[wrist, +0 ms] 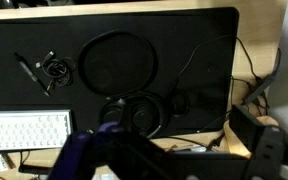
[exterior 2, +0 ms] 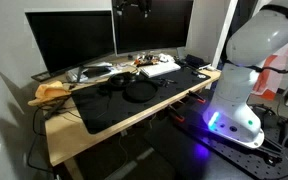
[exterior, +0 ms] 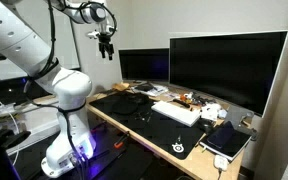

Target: Move the black cable to the back of the desk

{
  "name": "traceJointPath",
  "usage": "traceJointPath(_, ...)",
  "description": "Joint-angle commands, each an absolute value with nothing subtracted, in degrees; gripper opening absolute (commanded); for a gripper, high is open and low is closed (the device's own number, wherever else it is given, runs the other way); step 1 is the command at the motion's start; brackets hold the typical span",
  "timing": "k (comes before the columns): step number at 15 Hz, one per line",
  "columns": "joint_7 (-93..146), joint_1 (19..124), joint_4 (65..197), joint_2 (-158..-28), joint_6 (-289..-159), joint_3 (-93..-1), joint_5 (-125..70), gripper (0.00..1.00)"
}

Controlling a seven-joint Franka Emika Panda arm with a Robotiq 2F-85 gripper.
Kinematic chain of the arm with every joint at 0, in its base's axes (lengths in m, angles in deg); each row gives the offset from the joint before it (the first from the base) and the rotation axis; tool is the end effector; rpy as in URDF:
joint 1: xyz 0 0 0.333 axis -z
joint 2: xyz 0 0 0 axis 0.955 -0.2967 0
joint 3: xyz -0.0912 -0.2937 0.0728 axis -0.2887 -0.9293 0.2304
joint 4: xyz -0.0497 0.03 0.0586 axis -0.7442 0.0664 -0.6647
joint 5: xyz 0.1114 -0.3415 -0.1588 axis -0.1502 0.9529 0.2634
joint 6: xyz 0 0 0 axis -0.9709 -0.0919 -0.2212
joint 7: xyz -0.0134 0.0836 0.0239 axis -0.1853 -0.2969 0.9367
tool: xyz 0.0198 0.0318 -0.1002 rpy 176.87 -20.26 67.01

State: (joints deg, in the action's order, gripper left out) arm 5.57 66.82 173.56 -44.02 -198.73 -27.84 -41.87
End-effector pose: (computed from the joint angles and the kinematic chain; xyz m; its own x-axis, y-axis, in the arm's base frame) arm 0.3602 0.1694 0.5377 0.9840 -0.1623 0.0729 -0.1551 -0.9834 -0.0944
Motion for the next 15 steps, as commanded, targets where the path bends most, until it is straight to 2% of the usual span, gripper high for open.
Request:
traceJointPath(1, 5.4, 66.6, 173.4, -44.1, -198.6, -28.1, -41.7, 1.00)
traceJointPath(15, -0.3, 69.1, 181.0, -45.2, -204.5, -30.6, -44.6, 1.00)
